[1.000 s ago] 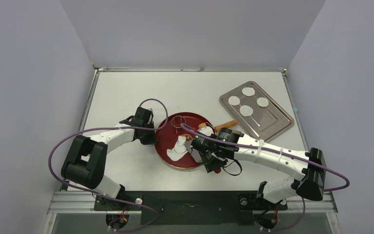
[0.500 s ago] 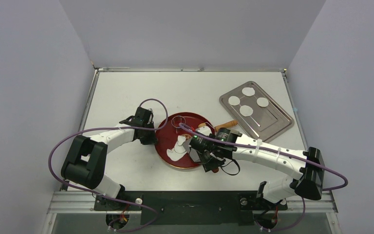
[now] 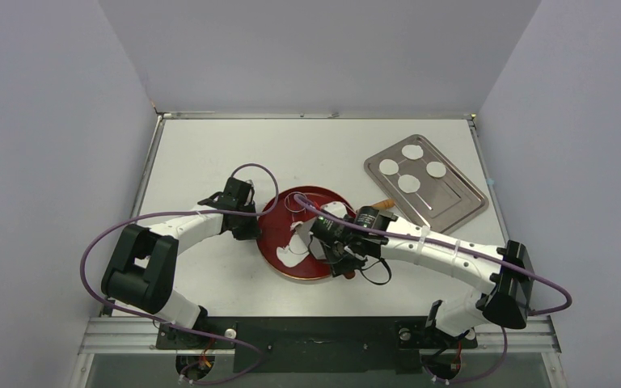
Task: Roll out the dumpling wrappers from the dough
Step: Remove the dumpling wrapper from the work surface.
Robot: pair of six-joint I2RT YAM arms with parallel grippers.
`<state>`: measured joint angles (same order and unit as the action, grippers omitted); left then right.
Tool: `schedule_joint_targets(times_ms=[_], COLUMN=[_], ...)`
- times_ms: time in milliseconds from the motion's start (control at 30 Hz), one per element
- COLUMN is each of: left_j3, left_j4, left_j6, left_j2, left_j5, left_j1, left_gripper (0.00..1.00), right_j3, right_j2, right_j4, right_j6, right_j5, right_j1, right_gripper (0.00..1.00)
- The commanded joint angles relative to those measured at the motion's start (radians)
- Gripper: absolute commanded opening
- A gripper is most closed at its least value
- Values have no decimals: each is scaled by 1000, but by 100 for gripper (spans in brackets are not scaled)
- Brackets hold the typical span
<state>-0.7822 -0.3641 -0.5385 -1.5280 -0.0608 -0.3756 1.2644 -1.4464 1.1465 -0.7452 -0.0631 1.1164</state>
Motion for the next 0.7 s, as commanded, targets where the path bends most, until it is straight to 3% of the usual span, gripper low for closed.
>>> schedule_joint_targets(times_ms=[0,667], left_j3=[4,10], left_j4=[-4,3], left_j6=[24,24], left_j2=[22,36], left_j5=[3,-5], left_j1=[7,14], left_gripper=[0,0], right_j3=[31,131], right_j2=[18,-100], right_j4=[-86,-116], right_j6=[-6,67], right_j5=[-36,-43], right_j1=[-23,-80], right_gripper=[0,0])
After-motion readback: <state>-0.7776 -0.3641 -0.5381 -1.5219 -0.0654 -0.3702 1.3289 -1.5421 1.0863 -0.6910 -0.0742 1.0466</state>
